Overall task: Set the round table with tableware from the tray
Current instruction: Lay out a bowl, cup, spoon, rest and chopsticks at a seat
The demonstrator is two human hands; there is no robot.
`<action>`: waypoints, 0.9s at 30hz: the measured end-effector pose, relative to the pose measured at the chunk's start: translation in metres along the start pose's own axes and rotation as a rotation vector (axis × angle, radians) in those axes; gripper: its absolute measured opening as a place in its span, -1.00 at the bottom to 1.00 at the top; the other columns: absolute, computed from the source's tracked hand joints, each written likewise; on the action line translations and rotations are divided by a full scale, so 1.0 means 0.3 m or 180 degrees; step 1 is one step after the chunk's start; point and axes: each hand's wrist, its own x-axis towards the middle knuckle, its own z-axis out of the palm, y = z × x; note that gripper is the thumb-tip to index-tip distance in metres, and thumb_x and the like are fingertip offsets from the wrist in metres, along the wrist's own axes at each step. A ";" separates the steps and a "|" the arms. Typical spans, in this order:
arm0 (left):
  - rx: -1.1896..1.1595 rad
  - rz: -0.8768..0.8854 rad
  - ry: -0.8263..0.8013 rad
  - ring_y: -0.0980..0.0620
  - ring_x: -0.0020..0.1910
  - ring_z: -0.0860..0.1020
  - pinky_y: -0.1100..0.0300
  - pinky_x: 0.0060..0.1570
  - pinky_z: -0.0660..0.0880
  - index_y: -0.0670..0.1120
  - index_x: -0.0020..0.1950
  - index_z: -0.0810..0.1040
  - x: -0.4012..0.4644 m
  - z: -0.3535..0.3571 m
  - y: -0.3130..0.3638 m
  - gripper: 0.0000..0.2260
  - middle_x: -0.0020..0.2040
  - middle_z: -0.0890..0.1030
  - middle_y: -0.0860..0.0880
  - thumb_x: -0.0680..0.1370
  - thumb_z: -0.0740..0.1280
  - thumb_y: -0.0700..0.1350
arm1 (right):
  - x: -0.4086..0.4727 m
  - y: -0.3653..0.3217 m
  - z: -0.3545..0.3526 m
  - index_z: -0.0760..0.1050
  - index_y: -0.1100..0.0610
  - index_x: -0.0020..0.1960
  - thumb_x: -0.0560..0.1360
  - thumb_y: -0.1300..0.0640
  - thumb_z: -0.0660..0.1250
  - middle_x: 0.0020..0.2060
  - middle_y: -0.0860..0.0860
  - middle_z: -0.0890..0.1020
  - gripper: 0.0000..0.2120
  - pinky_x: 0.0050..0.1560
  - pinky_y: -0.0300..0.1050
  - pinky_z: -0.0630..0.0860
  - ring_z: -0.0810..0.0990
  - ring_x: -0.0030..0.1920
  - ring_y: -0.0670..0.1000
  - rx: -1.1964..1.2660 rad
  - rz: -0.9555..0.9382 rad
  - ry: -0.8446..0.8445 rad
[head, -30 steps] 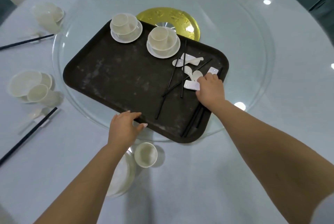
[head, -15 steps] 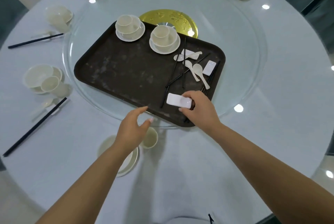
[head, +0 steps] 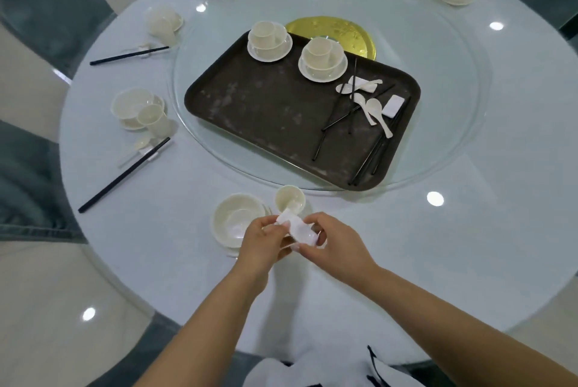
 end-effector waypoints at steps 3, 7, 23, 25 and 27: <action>0.0274 0.0047 -0.0027 -0.08 -0.06 0.68 0.02 0.00 0.62 -0.13 0.14 0.51 -0.013 -0.032 -0.026 -0.86 0.01 0.67 -0.14 0.59 0.28 -0.19 | -0.034 -0.006 0.019 0.49 -0.07 0.18 0.48 -0.25 0.30 -0.14 -0.19 0.57 -0.63 -0.09 -0.23 0.48 0.55 -0.17 -0.18 0.0004 0.0017 -0.0110; 0.0935 0.0301 -0.0277 0.06 -0.15 0.59 0.19 -0.18 0.51 -0.02 0.03 0.63 -0.037 -0.072 -0.067 -0.89 -0.14 0.65 0.01 0.57 0.33 -0.08 | -0.041 -0.026 0.027 0.50 -0.13 0.18 0.52 -0.25 0.27 -0.17 -0.17 0.59 -0.68 -0.11 -0.27 0.45 0.55 -0.18 -0.20 0.0023 0.0054 -0.0270; 0.0755 -0.0119 -0.0272 0.03 0.07 0.60 0.14 0.11 0.54 -0.08 0.30 0.49 -0.032 -0.148 -0.195 -0.69 0.12 0.61 -0.02 0.58 0.33 -0.04 | -0.009 0.106 0.118 0.51 0.17 -0.22 0.56 0.12 0.33 -0.35 0.06 0.66 -0.79 -0.18 0.02 0.62 0.61 -0.40 -0.01 0.0671 0.1423 -0.0075; 0.0722 -0.0313 -0.0399 0.03 0.19 0.54 0.10 0.21 0.48 -0.06 0.45 0.35 -0.033 -0.146 -0.202 -0.55 0.26 0.54 0.00 0.58 0.33 -0.06 | 0.005 0.122 0.125 0.52 0.21 -0.19 0.56 0.13 0.32 -0.34 0.09 0.66 -0.80 -0.19 0.03 0.64 0.62 -0.40 0.01 0.0689 0.1598 0.0062; 0.0759 -0.0434 -0.0494 0.02 0.28 0.46 0.08 0.28 0.42 -0.08 0.53 0.24 -0.029 -0.129 -0.199 -0.45 0.36 0.45 0.01 0.57 0.33 -0.10 | 0.021 0.128 0.137 0.52 0.24 -0.20 0.56 0.14 0.33 -0.33 0.13 0.65 -0.79 -0.16 0.06 0.66 0.62 -0.38 0.04 0.0775 0.1698 0.0154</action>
